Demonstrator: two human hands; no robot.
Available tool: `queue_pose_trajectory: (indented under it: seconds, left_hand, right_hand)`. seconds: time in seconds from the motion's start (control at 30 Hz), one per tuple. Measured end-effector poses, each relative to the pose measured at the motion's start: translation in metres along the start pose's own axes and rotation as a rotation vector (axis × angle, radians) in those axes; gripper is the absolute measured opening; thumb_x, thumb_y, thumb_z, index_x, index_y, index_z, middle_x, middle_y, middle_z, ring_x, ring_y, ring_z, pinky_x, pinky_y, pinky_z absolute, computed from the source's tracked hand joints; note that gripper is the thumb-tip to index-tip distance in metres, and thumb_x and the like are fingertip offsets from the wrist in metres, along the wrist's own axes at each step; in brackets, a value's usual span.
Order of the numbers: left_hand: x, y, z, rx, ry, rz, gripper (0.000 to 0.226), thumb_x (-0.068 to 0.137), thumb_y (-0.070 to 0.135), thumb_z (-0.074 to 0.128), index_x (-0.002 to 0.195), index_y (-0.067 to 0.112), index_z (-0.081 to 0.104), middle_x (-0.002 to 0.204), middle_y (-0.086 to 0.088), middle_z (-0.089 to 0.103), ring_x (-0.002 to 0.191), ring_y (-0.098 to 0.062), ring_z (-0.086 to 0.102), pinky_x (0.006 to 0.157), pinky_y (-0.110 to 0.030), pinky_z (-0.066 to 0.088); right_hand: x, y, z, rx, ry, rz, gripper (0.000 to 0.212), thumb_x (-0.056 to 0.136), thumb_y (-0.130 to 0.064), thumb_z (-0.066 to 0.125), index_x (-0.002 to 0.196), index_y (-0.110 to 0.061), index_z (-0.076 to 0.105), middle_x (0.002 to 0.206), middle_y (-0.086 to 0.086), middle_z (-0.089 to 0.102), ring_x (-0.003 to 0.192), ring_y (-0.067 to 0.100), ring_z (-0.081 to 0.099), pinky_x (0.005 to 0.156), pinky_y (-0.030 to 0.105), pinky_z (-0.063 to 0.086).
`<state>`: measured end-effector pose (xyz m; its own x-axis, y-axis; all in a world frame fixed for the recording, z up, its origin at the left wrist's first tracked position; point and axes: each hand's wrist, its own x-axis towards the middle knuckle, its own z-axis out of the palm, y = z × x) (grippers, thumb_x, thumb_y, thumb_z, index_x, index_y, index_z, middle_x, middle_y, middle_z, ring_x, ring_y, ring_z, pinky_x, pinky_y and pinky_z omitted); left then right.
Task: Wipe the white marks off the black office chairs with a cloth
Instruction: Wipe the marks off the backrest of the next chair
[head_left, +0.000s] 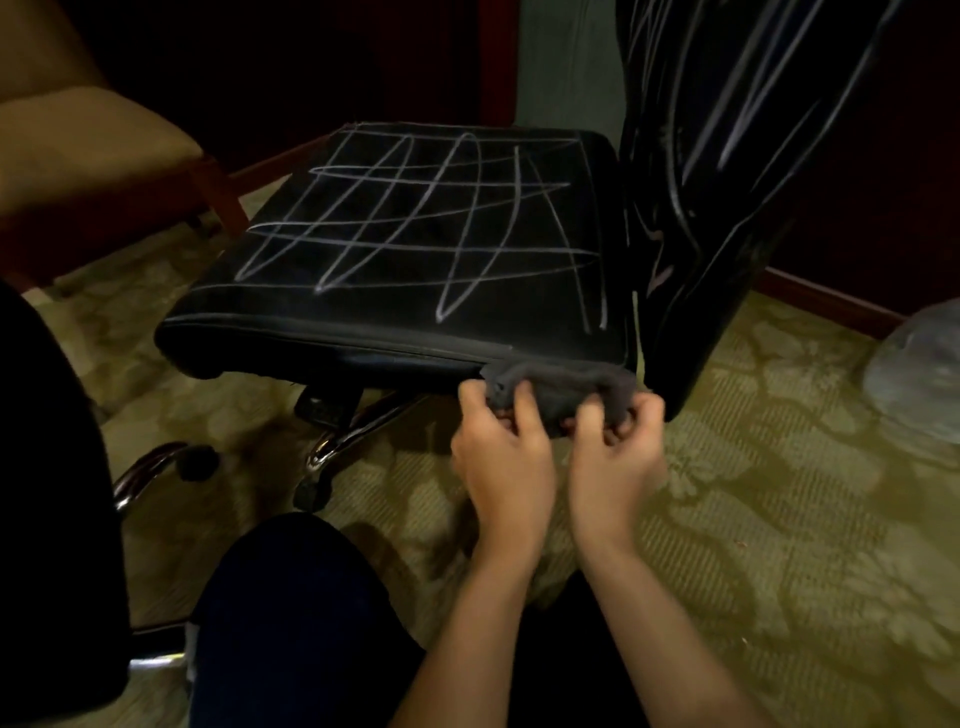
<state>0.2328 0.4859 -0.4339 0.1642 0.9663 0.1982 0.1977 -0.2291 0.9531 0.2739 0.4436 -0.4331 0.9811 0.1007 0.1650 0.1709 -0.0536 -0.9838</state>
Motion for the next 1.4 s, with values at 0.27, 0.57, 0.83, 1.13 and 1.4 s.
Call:
queue_pose_trajectory:
  seconds: [0.27,0.57,0.83,1.13,1.4]
  left_hand:
    - [0.044,-0.016,-0.043,0.044,0.202,-0.106,0.012,0.098,0.023,0.06,0.097,0.015,0.051,0.08,0.01,0.057,0.072,-0.007,0.06,0.062,-0.006,0.042]
    - [-0.01,0.012,0.006,0.001,-0.076,0.012,0.012,0.096,0.032,0.063,0.093,0.024,0.055,0.076,0.013,0.065,0.073,0.001,0.065,0.077,-0.04,0.058]
    - [0.047,-0.015,-0.046,-0.104,0.109,-0.171,0.004,0.098,0.02,0.062,0.096,0.018,0.059,0.076,0.006,0.064,0.069,-0.004,0.069,0.067,-0.019,0.056]
    - [0.027,0.0,-0.032,-0.154,-0.072,-0.104,0.014,0.093,0.023,0.07,0.084,0.026,0.059,0.072,0.003,0.068,0.066,-0.01,0.069,0.065,-0.033,0.056]
    - [-0.017,0.031,0.021,-0.081,-0.274,-0.036,0.014,0.094,0.029,0.068,0.091,0.017,0.062,0.071,0.002,0.071,0.068,-0.001,0.069,0.072,-0.033,0.061]
  right_hand:
    - [-0.039,0.001,0.05,0.017,-0.323,0.049,0.011,0.093,-0.022,0.064,0.092,-0.019,0.054,0.077,-0.002,0.07,0.07,0.006,0.068,0.066,0.038,0.058]
    - [0.024,0.011,-0.023,-0.022,-0.092,-0.044,0.012,0.095,-0.022,0.062,0.088,-0.022,0.053,0.071,-0.003,0.067,0.068,0.011,0.068,0.061,0.03,0.053]
    - [-0.034,0.001,0.046,0.042,-0.218,0.031,0.011,0.092,-0.027,0.066,0.091,-0.021,0.056,0.073,-0.005,0.07,0.067,0.004,0.069,0.063,0.041,0.058]
    - [-0.008,-0.001,-0.004,0.05,-0.187,-0.029,0.013,0.091,-0.021,0.067,0.085,-0.025,0.056,0.072,-0.002,0.07,0.064,0.008,0.067,0.057,0.032,0.053]
    - [0.052,0.001,-0.058,0.186,-0.035,-0.065,0.006,0.087,-0.018,0.054,0.083,-0.022,0.054,0.063,-0.012,0.056,0.058,0.005,0.052,0.054,0.029,0.045]
